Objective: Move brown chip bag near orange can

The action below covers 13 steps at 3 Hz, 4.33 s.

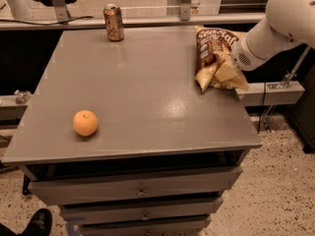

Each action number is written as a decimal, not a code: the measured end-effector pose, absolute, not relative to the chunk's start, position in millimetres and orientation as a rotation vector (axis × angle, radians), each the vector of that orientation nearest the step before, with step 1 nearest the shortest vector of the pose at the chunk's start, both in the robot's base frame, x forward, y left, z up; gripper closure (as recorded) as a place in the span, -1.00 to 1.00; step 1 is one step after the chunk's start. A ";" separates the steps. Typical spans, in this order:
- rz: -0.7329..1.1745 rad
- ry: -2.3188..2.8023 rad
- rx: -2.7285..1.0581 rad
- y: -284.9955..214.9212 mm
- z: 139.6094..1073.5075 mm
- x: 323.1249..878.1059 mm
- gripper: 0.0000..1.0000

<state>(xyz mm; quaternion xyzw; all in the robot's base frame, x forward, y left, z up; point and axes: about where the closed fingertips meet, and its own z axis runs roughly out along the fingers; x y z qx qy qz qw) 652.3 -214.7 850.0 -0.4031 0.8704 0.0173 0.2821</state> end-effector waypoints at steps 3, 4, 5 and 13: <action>0.140 2.046 -1.358 -136.6 924.2 628.2 1.00; 0.185 1.898 -1.459 -104.3 962.3 606.5 1.00; 0.186 1.897 -1.457 -104.0 962.4 606.7 1.00; 0.087 2.077 -1.130 -44.4 910.9 857.5 1.00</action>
Offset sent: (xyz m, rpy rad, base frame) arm -0.0368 0.1220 0.1024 0.0717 -0.1598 0.4453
